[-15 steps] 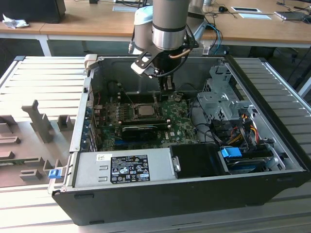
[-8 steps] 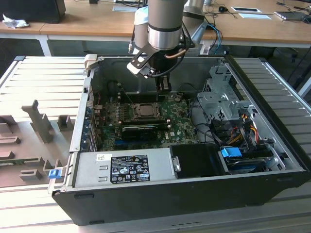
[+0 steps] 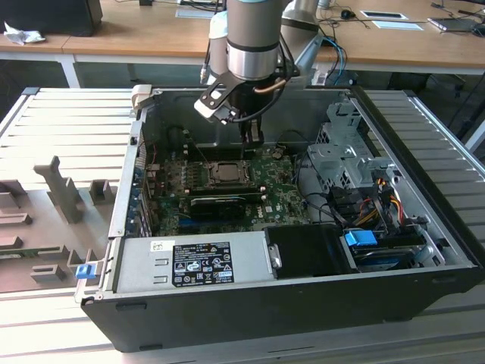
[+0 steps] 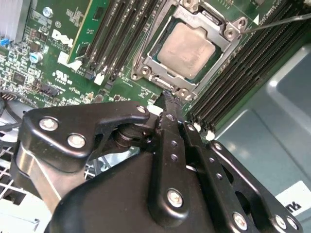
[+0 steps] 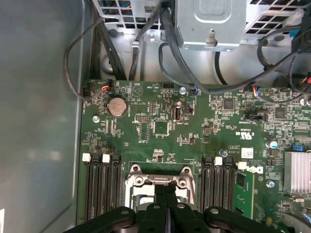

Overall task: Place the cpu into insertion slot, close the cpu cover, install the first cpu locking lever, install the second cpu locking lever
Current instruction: 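Close the cpu cover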

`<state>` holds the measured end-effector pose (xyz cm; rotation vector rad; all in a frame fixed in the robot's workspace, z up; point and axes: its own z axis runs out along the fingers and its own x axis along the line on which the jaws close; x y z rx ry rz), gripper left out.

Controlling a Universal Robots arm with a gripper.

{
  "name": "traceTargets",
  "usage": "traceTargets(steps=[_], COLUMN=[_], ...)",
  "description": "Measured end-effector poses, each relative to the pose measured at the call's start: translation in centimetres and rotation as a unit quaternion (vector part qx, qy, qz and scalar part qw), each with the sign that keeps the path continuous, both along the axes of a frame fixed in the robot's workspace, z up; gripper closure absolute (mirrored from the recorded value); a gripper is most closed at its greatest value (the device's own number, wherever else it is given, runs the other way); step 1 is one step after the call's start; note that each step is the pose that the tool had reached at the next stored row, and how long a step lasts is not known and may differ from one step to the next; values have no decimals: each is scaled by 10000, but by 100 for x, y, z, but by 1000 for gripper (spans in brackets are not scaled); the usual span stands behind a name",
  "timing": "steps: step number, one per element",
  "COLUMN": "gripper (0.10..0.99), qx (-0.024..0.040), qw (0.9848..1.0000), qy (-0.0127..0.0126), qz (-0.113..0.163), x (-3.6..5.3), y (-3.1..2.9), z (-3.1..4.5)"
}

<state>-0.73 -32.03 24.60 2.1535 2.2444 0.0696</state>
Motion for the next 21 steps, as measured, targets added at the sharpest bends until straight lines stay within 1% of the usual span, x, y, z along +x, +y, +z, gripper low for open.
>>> traceTargets(steps=[2,3,10,11,21], gripper=[980,980,980,980,980], qx=[12,13,13,13,13], qw=[10000,10000,10000,10000,10000], qy=[0,0,0,1,0], qz=[46,60,75,76,79], x=[-31,-51,-154,-184,-266], y=[-3,-3,-3,-3,-2], z=[-50,-61,-83,-87,-94])
